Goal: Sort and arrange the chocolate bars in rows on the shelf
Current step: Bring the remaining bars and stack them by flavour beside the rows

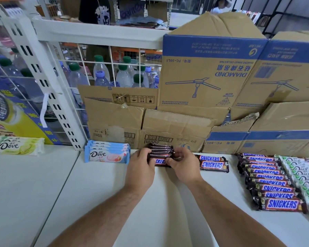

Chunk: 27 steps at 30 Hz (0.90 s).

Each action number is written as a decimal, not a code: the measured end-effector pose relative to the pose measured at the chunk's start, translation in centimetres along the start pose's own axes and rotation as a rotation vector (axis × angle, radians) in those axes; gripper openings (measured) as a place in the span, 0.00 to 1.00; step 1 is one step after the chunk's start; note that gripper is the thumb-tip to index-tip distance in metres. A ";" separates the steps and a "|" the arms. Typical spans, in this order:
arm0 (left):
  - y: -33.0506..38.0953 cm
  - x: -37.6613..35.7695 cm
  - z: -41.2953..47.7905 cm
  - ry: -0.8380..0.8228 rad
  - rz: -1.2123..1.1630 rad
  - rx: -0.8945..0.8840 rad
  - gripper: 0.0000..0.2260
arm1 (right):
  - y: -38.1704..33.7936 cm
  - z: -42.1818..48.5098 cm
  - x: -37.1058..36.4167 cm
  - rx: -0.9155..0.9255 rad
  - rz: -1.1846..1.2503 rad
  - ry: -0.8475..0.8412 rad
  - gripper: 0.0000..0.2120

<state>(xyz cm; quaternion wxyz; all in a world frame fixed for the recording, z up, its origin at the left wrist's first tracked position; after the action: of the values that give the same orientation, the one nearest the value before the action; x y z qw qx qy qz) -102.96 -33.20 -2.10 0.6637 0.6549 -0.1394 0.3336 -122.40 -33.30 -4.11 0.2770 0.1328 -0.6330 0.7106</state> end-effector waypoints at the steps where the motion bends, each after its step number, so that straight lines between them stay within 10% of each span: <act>1: 0.1 0.0 -0.1 -0.001 -0.001 0.001 0.12 | 0.0 0.0 0.0 -0.002 -0.004 -0.003 0.20; 18: 0.4 0.4 -0.5 0.004 -0.017 -0.029 0.16 | -1.4 -4.0 1.7 0.021 -0.167 0.023 0.15; 27: 6.1 -3.2 -6.6 -0.114 0.096 -0.592 0.10 | 0.5 -5.8 5.3 0.063 -0.315 -0.082 0.06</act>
<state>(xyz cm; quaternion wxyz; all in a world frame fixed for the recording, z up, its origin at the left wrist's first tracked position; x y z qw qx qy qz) -110.83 -28.17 -0.07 0.8003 0.4434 -0.2982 0.2720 -126.06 -26.49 -2.57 0.3545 0.2679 -0.5926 0.6718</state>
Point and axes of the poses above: each hand's wrist, its own z-axis towards the middle knuckle, its own x-axis out of the back of the hand, y = z × x, the point moved 10 cm from there along z, towards the middle knuckle, and after that the axes turned 15 degrees about x, right-handed, at the moved point
